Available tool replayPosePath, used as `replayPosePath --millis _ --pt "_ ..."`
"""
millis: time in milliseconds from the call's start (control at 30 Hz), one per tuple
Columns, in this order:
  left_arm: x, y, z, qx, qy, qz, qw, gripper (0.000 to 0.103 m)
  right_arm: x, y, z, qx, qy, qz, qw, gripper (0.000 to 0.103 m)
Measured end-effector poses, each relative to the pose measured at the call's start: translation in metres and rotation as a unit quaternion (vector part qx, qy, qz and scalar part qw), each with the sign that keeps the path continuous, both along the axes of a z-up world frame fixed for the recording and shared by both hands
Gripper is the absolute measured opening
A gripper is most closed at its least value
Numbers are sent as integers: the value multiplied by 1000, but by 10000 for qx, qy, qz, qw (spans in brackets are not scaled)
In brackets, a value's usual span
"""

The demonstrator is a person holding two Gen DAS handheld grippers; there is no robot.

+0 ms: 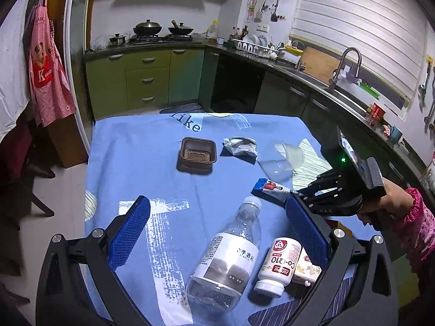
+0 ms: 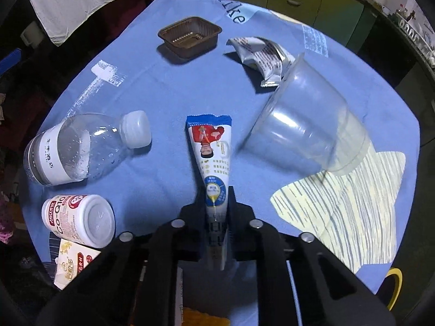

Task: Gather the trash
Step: 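Grasp the white toothpaste tube by its cap end with the right tool, then carry the toothpaste tube over the bin and open the right tool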

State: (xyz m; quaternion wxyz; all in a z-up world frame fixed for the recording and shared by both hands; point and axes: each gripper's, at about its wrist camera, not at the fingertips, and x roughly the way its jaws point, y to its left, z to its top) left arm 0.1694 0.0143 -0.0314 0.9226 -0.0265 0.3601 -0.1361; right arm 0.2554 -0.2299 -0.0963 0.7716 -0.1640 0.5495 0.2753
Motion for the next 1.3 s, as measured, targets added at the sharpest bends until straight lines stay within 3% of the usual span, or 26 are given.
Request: replayPosePath --millis 300,467,567,700,833,1100,1200,1300 --pt "-7 -4 7 67 -52 -59 9999 98 -28 -18 57 502 -511 -88 9974 12" --pt "-11 -14 12 93 -99 -165 9998 98 -60 -80 95 616 -917 -633 9919 12" --pt "-13 -21 14 93 -113 -235 9996 98 -81 -142 103 547 -1035 -1342 9840 13" --pt "-14 -30 16 125 -120 -311 9994 98 -99 -228 88 308 -940 -2421 9652 13" --pt "-14 -40 17 167 -116 -368 9991 98 -106 -286 55 -9 -679 -3139 9470 13" --pt "-17 -55 25 368 -181 -510 9979 98 -99 -353 5 -295 -371 -3938 9180 17" --pt "-16 -57 28 388 -188 -521 9977 98 -97 -366 -4 -298 -323 -4131 9096 32" --pt "-15 -59 29 406 -179 -547 9975 98 -102 -372 1 -316 -470 -4288 9016 34"
